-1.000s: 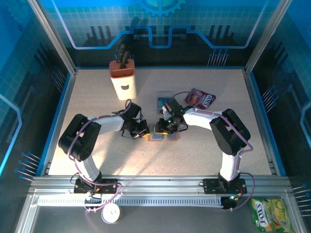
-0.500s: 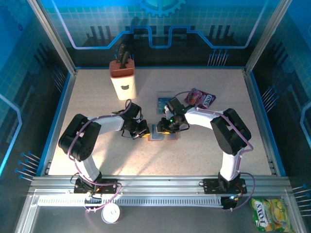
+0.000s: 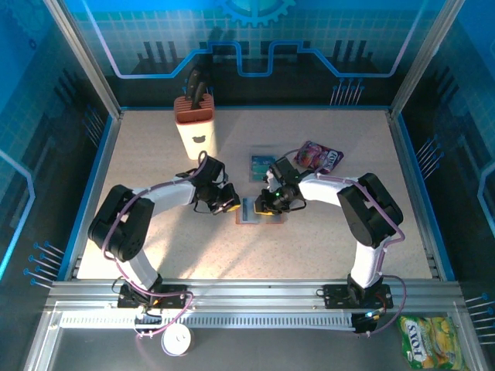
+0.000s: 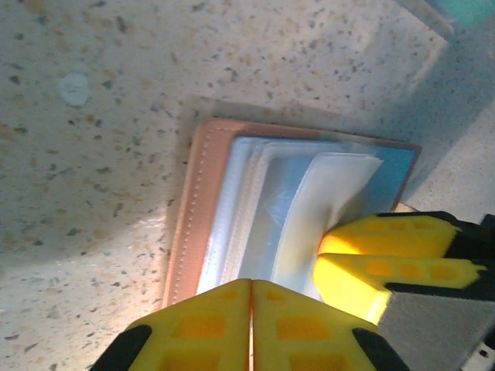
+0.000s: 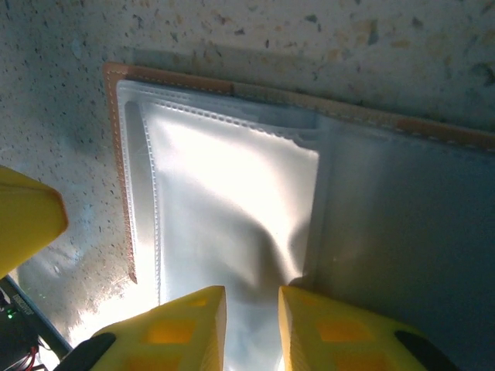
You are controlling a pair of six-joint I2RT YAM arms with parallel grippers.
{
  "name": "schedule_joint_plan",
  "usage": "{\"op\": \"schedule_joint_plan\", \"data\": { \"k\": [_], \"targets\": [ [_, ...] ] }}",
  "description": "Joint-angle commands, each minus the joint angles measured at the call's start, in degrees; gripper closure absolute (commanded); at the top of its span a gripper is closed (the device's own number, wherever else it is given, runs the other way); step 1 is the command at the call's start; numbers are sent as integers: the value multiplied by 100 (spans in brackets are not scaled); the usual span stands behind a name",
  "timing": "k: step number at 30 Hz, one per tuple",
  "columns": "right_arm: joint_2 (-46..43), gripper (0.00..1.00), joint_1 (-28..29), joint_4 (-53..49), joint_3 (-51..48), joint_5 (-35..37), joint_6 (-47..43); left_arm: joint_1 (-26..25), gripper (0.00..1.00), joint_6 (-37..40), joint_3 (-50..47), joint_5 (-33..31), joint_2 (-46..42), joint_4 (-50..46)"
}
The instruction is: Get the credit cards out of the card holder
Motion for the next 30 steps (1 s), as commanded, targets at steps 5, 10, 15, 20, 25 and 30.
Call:
{"op": "schedule_joint_plan", "data": {
  "k": [5, 10, 15, 20, 25, 30],
  "targets": [
    [-145, 75, -136, 304, -288, -285, 110, -128, 85, -390, 81, 477, 107, 455],
    [-173, 75, -192, 398, -383, -346, 150, -214, 80, -619, 27, 651, 284, 850],
    [-178, 75, -255, 575, -487, -484, 237, -279, 79, -642, 72, 650, 482, 899],
    [-166, 75, -306, 727, -573, -586, 312, -320, 78, -665, 72, 654, 607, 941],
    [-154, 76, -316, 816, -617, -658, 366, -324, 78, -668, 56, 588, 622, 937],
    [-143, 76, -320, 826, -626, -684, 375, -327, 77, -636, 36, 455, 576, 861]
  ]
}}
